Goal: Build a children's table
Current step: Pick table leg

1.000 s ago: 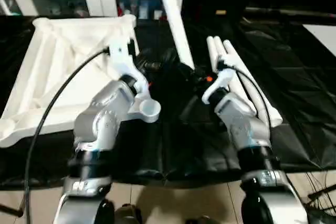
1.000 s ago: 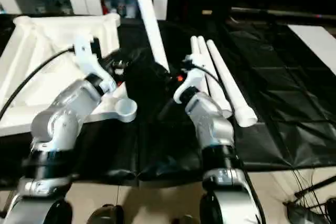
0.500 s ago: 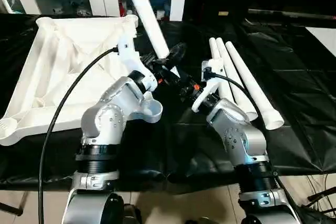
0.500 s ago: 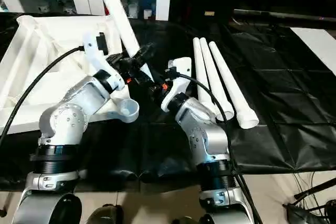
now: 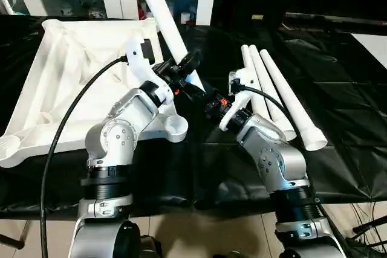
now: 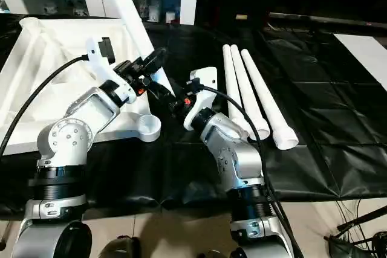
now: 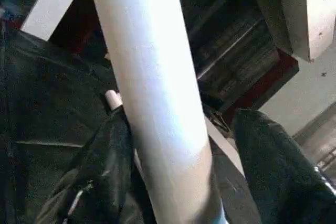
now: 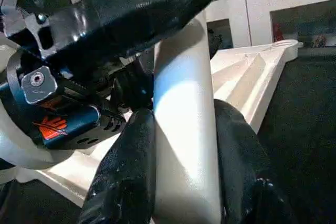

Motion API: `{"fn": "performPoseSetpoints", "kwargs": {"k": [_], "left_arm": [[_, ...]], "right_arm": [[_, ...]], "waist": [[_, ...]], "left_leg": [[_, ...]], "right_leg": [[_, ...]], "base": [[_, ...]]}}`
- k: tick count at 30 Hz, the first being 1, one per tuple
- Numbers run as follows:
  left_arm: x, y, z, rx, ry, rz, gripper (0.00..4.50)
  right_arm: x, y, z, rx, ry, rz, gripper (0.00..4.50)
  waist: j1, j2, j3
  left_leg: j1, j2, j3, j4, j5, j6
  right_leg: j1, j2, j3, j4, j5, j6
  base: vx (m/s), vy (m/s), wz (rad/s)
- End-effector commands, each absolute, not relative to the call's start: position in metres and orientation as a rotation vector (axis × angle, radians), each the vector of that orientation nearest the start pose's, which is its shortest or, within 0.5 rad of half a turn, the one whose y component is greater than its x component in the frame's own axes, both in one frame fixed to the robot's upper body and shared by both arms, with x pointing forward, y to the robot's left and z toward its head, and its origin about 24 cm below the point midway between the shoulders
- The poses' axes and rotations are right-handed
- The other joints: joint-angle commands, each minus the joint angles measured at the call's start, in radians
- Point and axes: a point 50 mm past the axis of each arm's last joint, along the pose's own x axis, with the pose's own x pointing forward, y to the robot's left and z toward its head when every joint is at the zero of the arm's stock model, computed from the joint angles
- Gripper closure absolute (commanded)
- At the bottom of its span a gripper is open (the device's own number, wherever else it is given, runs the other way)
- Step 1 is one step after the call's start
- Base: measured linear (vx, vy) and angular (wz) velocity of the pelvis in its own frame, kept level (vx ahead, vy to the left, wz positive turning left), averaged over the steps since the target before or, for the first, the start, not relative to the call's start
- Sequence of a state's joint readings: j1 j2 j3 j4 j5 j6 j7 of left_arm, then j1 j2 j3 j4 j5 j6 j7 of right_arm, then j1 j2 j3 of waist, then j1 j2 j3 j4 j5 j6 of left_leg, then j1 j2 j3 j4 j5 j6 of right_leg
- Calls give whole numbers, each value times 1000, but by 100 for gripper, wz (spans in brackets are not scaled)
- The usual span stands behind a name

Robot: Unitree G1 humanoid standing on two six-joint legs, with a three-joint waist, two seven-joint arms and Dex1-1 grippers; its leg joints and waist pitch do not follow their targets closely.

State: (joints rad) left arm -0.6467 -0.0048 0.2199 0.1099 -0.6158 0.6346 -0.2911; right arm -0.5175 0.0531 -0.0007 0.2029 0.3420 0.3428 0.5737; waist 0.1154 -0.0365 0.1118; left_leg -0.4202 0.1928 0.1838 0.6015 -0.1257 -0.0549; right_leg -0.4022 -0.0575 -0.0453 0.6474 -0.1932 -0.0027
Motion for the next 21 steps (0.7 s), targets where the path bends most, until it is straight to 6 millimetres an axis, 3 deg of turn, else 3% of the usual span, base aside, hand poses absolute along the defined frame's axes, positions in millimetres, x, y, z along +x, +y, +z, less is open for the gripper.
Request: {"fn": "performPoseSetpoints", "kwargs": {"k": [1, 10, 14, 15, 20, 21], "left_arm": [[339, 92, 168, -600, 21, -677, 178], [339, 94, 168, -553, 16, -700, 249], [341, 96, 170, -565, 9, -696, 259], [341, 96, 171, -566, 8, -695, 273], [343, 98, 173, -578, 0, -692, 281], [343, 98, 173, -576, -2, -692, 294]], "right_arm": [[322, -62, 124, 328, -43, 829, 331], [323, -62, 123, 303, -33, 816, 331], [324, -61, 122, 276, -28, 814, 331], [324, -61, 122, 275, -27, 814, 275], [324, -61, 121, 290, -23, 819, 242], [324, -60, 121, 287, -23, 827, 219]], "waist": [[2, 15, -111], [2, 19, -111], [2, 20, -111], [2, 20, -112], [3, 24, -112], [2, 22, -111]], "left_leg": [[41, 36, -19, -69, -251, -38], [42, 37, -20, -70, -264, -47], [42, 36, -20, -70, -265, -51], [42, 36, -20, -70, -267, -52], [42, 36, -21, -69, -268, -49], [42, 36, -21, -71, -277, -51]], "right_leg": [[41, -80, 42, -84, -164, -157], [40, -79, 42, -83, -163, -161], [40, -79, 42, -83, -159, -163], [40, -79, 42, -83, -162, -162], [41, -80, 42, -83, -161, -165], [40, -78, 42, -83, -165, -163]], "base": [[0, 0, 0], [0, 0, 0], [0, 0, 0], [0, 0, 0], [0, 0, 0], [0, 0, 0]]}}
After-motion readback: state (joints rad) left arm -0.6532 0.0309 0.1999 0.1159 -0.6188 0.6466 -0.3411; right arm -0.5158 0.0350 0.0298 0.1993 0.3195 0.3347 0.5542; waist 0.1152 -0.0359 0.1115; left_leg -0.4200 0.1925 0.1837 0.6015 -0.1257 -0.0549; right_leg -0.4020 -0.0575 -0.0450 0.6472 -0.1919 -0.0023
